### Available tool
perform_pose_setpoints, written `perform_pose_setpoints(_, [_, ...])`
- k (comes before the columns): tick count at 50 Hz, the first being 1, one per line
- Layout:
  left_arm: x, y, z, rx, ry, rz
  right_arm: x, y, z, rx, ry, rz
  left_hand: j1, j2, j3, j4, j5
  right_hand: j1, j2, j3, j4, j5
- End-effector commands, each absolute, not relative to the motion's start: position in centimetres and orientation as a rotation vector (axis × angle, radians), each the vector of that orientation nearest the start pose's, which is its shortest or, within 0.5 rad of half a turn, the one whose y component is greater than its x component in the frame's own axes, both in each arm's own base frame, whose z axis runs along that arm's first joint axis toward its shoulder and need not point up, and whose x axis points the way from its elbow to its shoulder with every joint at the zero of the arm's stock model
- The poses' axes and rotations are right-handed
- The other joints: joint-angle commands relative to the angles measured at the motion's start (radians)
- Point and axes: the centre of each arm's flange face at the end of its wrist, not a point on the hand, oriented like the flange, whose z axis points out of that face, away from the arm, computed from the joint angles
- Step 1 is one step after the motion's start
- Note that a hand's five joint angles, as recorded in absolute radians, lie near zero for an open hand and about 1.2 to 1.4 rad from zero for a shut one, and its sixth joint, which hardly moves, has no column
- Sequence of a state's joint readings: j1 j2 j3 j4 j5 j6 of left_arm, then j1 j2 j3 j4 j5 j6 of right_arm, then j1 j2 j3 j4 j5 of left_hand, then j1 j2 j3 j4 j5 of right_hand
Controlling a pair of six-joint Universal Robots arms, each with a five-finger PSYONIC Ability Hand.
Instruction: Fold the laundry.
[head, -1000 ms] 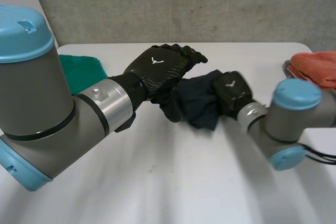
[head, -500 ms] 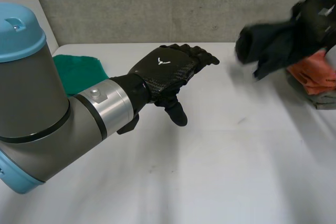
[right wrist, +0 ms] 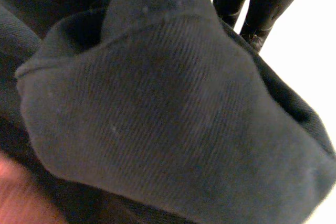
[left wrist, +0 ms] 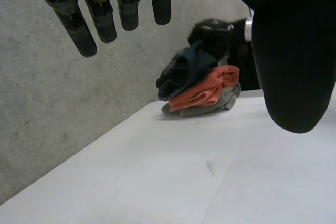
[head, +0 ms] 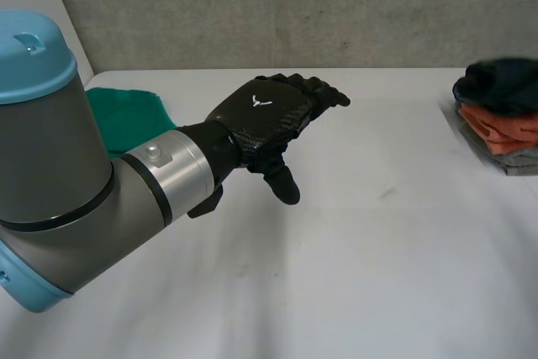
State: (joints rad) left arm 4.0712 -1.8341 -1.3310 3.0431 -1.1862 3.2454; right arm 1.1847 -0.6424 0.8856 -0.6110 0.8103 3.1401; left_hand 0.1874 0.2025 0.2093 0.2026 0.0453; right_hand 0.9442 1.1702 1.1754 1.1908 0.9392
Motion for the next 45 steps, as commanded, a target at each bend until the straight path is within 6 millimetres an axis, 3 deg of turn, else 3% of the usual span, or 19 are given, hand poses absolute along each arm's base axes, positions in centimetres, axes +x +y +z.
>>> perform_pose_setpoints(1, [-34.3,-18.1,28.6,-1.017,-1.687,1.549,-5.3,-52.1,13.3,-0.67,1.886,-2.366,0.0,-0.015,-0.022,-0.016,-0.033,0.452,0.226,0.221,0.205,0.283])
perform_pose_setpoints(5, [-34.4,-17.8,28.7,-1.005,-1.686,1.529,-6.2,-51.3,12.4,-0.712,1.915,-2.348,0.0,-0.015,-0.022,-0.016,-0.033,0.452,0.226,0.221,0.205,0.283])
perform_pose_setpoints(9, [-34.5,-17.5,28.9,-0.997,-1.674,1.524,-5.7,-50.8,12.4,-0.708,1.921,-2.318,-0.003,-0.018,-0.025,-0.018,-0.036,0.452,0.226,0.221,0.205,0.283])
perform_pose_setpoints(10, [-34.5,-17.4,29.1,-0.997,-1.67,1.528,-5.6,-50.7,12.6,-0.708,1.921,-2.318,0.0,-0.015,-0.022,-0.016,-0.033,0.27,0.044,0.039,0.023,0.1])
perform_pose_setpoints(11, [-34.5,-17.4,29.1,-0.995,-1.669,1.529,-5.6,-50.5,12.8,-0.708,1.921,-2.32,0.0,-0.015,-0.022,-0.016,-0.033,-0.089,-0.315,-0.32,-0.336,-0.259])
perform_pose_setpoints(12, [-34.5,-17.4,29.1,-0.995,-1.67,1.527,-5.3,-50.2,13.5,-0.703,1.924,-2.321,0.0,-0.015,-0.022,-0.016,-0.033,-0.77,-0.996,-1.001,-1.016,-0.939])
perform_pose_setpoints(23, [-34.4,-17.2,29.0,-0.995,-1.672,1.523,-4.6,-47.1,18.6,-0.579,2.026,-2.304,0.0,-0.015,-0.022,-0.016,-0.033,-0.77,-0.996,-1.001,-1.016,-0.939])
perform_pose_setpoints(27, [-34.4,-17.2,29.0,-0.995,-1.671,1.524,-6.9,-46.1,19.5,-0.452,2.131,-2.328,0.0,-0.015,-0.022,-0.016,-0.033,-0.77,-0.996,-1.001,-1.016,-0.939])
perform_pose_setpoints(32, [-34.4,-17.2,29.0,-0.995,-1.672,1.523,-11.9,-45.2,20.4,-0.243,2.365,-2.421,0.0,-0.015,-0.022,-0.016,-0.033,-0.77,-0.996,-1.001,-1.016,-0.939])
perform_pose_setpoints(34, [-34.4,-17.1,29.1,-0.997,-1.668,1.525,-13.3,-45.0,21.0,-0.231,2.476,-2.474,0.0,-0.015,-0.022,-0.016,-0.033,-0.77,-0.996,-1.001,-1.016,-0.939])
perform_pose_setpoints(35, [-34.3,-17.1,29.2,-0.995,-1.668,1.527,-14.4,-44.9,21.8,-0.25,2.612,-2.538,0.0,-0.015,-0.022,-0.016,-0.033,-0.77,-0.996,-1.001,-1.016,-0.939])
perform_pose_setpoints(39, [-34.2,-17.0,29.4,-0.996,-1.661,1.533,-15.9,-44.4,24.2,-0.33,2.936,-2.673,-0.003,-0.018,-0.025,-0.018,-0.036,-0.77,-0.996,-1.001,-1.016,-0.939])
perform_pose_setpoints(41, [-34.2,-16.9,29.5,-0.996,-1.658,1.535,-15.3,-44.4,25.1,-0.364,2.934,-2.728,0.0,-0.015,-0.022,-0.016,-0.033,-0.77,-0.996,-1.001,-1.016,-0.939])
perform_pose_setpoints(45, [-34.0,-17.0,30.0,-0.988,-1.649,1.553,-8.6,-44.8,29.0,-0.363,2.51,-2.893,0.0,-0.015,-0.022,-0.016,-0.033,-0.77,-0.996,-1.001,-1.016,-0.939])
